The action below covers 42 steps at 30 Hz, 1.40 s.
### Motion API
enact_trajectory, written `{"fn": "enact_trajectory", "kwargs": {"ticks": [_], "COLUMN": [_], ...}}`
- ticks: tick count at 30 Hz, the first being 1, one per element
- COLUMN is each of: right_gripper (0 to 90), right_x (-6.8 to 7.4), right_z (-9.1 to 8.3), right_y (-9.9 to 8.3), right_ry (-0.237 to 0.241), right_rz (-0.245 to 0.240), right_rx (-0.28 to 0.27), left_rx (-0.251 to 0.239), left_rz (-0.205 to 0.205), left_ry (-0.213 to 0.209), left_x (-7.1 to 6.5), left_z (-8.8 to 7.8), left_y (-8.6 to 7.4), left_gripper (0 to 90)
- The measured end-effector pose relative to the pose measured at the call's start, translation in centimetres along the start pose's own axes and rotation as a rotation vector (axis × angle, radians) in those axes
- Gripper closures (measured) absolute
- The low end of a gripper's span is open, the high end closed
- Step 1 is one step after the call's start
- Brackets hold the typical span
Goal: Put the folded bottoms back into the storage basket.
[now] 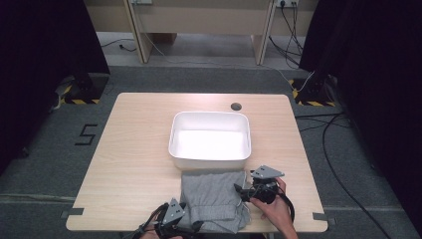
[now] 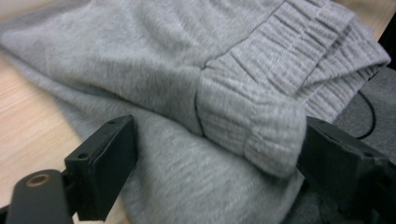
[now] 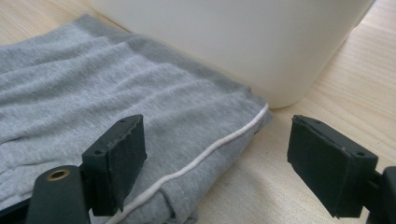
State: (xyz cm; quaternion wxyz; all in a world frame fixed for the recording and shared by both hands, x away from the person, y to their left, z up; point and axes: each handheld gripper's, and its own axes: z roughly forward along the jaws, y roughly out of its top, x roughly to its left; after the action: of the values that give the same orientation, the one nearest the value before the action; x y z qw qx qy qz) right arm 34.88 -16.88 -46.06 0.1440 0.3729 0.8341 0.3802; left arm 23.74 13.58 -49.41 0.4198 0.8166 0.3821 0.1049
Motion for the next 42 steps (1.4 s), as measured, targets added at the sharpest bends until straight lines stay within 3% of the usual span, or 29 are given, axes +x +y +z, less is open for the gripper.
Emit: {"fn": "enact_trajectory", "kwargs": {"ticks": [3, 6, 10, 14, 20, 23, 24, 26, 29, 32, 39, 40, 42], "right_gripper": [20.4, 20.5, 20.7, 20.7, 20.7, 20.7, 20.6, 20.6, 20.5, 20.4, 15.6, 14.4, 15.1], "right_x": [0.2, 0.4, 0.3, 0.4, 0.4, 0.4, 0.3, 0.4, 0.3, 0.3, 0.3, 0.2, 0.2], "right_z": [-0.1, 0.1, 0.2, 0.4, 0.4, 0.4, 0.3, 0.3, 0.3, 0.3, 1.0, 1.6, 2.0], "right_y": [0.1, 0.2, 0.2, 0.1, 0.2, 0.3, 0.3, 0.3, 0.4, 0.4, 0.3, 0.3, 0.3], "right_ry": [0.002, 0.003, 0.006, 0.009, 0.013, 0.015, 0.016, 0.017, 0.013, 0.024, 0.058, 0.073, 0.098], "right_rz": [-0.001, -0.015, -0.013, -0.015, -0.015, -0.008, -0.006, -0.005, -0.001, 0.008, 0.019, 0.042, 0.062], "right_rx": [0.001, 0.001, 0.008, 0.012, 0.005, -0.003, -0.008, -0.01, -0.009, -0.012, 0.015, 0.052, 0.058], "left_rx": [0.005, 0.033, 0.033, 0.021, 0.008, -0.013, -0.027, -0.027, -0.033, -0.032, -0.027, -0.03, -0.028], "left_rz": [0.007, 0.04, 0.015, -0.03, -0.036, -0.04, -0.035, -0.038, -0.048, -0.039, -0.01, -0.015, -0.014], "left_ry": [0.016, 0.073, 0.094, 0.089, 0.064, 0.03, 0.0, -0.017, -0.045, -0.063, -0.049, -0.047, -0.047], "left_x": [0.0, -0.2, -0.1, 0.0, -0.1, -0.2, 0.0, 0.2, 0.4, 0.4, 0.6, 0.7, 0.8], "left_z": [-0.2, -0.7, -1.1, -1.1, -0.2, 0.0, 0.1, 0.1, 0.0, -0.3, -1.4, -1.5, -1.7], "left_y": [-0.2, -0.6, -0.9, -0.9, -0.3, 0.0, 0.1, 0.1, 0.1, 0.0, -0.7, -0.8, -0.9], "left_gripper": [13.8, 13.5, 13.3, 10.9, 7.2, 16.7, 31.7, 34.9, 52.5, 61.5, 65.2, 65.2, 65.2]}}
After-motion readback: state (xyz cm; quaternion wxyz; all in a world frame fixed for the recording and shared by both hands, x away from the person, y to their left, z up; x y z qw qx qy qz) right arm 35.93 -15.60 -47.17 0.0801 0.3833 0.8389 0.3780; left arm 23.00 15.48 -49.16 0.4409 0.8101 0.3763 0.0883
